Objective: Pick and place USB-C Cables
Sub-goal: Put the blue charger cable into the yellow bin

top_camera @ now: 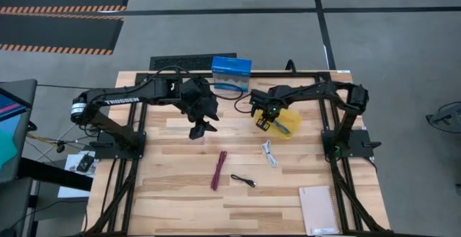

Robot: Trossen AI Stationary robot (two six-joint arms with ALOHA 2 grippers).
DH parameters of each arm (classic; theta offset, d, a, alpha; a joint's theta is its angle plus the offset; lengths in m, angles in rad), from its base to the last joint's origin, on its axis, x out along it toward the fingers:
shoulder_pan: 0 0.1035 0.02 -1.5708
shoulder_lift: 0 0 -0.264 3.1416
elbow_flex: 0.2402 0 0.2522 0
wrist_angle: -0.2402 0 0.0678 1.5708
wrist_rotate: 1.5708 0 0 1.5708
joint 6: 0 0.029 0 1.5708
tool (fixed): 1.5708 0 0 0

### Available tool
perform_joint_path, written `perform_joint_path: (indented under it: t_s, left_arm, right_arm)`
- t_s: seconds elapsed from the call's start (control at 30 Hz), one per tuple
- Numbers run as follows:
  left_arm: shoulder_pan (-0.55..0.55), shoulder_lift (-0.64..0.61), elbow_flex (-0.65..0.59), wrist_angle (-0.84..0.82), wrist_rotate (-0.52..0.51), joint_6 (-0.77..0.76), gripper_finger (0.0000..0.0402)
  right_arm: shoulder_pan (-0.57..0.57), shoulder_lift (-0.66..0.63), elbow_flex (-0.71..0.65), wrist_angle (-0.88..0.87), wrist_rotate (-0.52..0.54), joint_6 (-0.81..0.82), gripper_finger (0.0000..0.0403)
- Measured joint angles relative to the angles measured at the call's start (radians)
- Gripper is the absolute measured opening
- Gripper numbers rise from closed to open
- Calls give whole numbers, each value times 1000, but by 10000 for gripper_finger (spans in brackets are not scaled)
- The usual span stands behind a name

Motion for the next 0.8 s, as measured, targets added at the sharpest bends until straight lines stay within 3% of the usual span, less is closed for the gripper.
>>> perform_joint_path:
  t_s: [0.3,0.8]
  left_arm:
    - [0,0,0,0,-1,0,199]
    - [0,0,0,-1,-2,0,199]
  right_arm:
    - [-5,2,-1,24,-6,-3,73]
    - [-6,-26,14,-23,-6,-3,176]
